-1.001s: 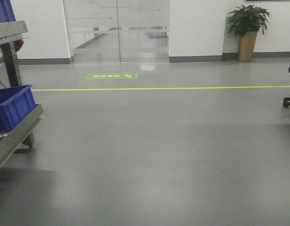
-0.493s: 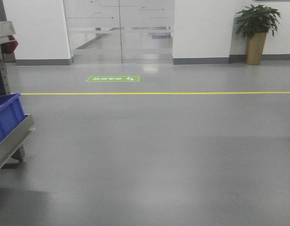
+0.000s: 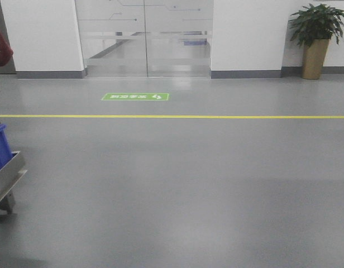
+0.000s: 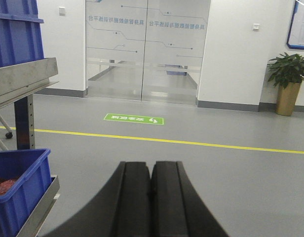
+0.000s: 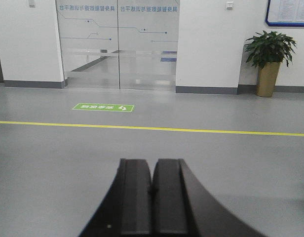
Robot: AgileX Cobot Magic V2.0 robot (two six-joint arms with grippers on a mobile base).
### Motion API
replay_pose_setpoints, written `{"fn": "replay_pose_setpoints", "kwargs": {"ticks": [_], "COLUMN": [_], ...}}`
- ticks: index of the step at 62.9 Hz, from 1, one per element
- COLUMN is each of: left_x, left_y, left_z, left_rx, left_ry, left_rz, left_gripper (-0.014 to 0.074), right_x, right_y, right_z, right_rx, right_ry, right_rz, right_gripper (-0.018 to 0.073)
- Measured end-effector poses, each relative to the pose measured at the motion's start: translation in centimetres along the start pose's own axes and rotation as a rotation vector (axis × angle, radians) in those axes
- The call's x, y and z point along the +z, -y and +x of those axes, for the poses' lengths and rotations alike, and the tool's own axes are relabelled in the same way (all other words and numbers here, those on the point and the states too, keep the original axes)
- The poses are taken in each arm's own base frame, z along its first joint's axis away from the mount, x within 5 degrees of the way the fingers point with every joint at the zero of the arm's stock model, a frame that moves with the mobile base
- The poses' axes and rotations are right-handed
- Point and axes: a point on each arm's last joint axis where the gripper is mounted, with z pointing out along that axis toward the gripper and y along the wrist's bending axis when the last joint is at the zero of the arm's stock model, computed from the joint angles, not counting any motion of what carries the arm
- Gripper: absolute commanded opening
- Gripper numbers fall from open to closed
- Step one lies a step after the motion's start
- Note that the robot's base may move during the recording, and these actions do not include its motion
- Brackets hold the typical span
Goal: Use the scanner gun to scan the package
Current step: 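Drive the base forward past the blue bins toward the red table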
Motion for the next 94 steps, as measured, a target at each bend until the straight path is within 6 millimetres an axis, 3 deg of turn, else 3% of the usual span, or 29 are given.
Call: {"fn": "replay_pose_setpoints", "kwargs": {"ticks": [94], "left_x": [0.0], "left_y": [0.0], "left_z": [0.0], "left_rx": [0.0], "left_ry": [0.0], "left_rz": [0.0], "left_gripper": [-0.0111], "right_x": [0.0], "right_y": [0.0], "right_z": [0.0], "right_rx": [0.0], "right_ry": [0.0], "right_rz": [0.0], "right_gripper": [-0.0168]}}
